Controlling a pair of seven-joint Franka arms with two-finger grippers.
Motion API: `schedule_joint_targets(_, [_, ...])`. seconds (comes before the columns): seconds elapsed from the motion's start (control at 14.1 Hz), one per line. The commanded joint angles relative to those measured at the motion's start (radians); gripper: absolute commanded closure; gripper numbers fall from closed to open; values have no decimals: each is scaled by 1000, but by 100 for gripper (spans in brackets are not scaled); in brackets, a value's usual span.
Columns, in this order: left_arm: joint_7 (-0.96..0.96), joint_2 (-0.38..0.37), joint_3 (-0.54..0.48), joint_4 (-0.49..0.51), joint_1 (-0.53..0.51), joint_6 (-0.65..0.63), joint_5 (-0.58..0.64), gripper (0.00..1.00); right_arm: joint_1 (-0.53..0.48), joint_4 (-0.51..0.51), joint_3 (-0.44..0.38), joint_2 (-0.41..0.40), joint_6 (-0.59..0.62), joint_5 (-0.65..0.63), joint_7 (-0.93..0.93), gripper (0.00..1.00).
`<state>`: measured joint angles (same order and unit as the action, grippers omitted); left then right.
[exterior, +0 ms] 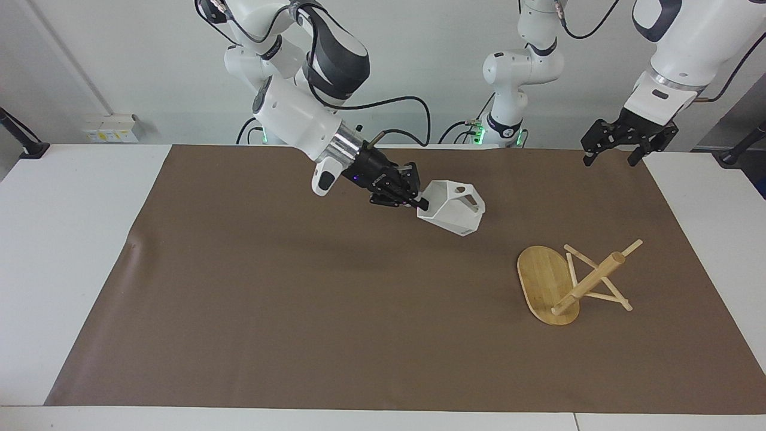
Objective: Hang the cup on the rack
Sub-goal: 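Lift the white cup with the right gripper toward the wooden mug tree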
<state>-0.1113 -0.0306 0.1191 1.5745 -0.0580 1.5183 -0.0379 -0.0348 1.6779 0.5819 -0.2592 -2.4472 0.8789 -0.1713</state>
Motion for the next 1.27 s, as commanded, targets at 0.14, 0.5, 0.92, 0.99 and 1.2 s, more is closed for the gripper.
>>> schedule_joint_targets(0.14, [-326,-64,4,70,14,-118,-63,0,-14,2,102,-14,-52,54,-8,100])
schedule_joint_targets(0.5, [-827,-150,-18,237,-81,-107,-356,0,-14,0,145,-17,-55,127,-7,100])
schedule_joint_targets(0.92, [-1166,-199,-21,363,-180,67,-581,0,-8,2,188,-23,-148,149,-14,100])
schedule_joint_targets(0.99, [-1185,-199,-24,372,-187,95,-630,0,-7,2,191,-23,-150,149,-16,100])
schedule_joint_targets(1.2, [-1188,-180,-24,377,-224,160,-765,0,-4,2,197,-22,-150,144,-11,100])
